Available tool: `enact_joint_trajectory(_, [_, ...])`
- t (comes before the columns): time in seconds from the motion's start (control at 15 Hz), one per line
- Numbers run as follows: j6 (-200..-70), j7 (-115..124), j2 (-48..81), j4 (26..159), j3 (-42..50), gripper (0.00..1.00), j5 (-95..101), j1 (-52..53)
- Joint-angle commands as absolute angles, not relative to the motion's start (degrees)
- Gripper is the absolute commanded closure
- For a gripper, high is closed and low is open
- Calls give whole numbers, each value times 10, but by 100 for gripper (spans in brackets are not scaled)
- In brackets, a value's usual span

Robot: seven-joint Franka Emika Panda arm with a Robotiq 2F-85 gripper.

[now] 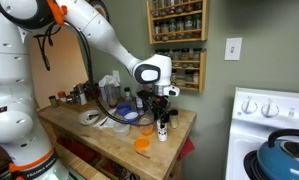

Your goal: Pick up the white container and put it in the clear lunch box

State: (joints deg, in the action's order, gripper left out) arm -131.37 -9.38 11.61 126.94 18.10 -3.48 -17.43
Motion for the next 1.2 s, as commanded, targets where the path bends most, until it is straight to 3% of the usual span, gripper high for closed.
enact_joint_trajectory(0.0, [-1325,-87,131,1260,176,63,-30,-183])
enact_joint_trajectory(0.07, [-1325,-86,132,1258,176,70,-29,-183])
enact_joint_trajectory(0.13, [-1322,-79,129,1257,178,70,-21,-182])
enact_joint_trajectory(0.47, [-1233,-93,31,1280,183,70,15,-178])
enact_joint_trajectory(0.87, [-979,-176,-108,1306,165,70,54,-159])
enact_joint_trajectory(1.13, [-963,-227,-140,1340,131,70,-20,-108])
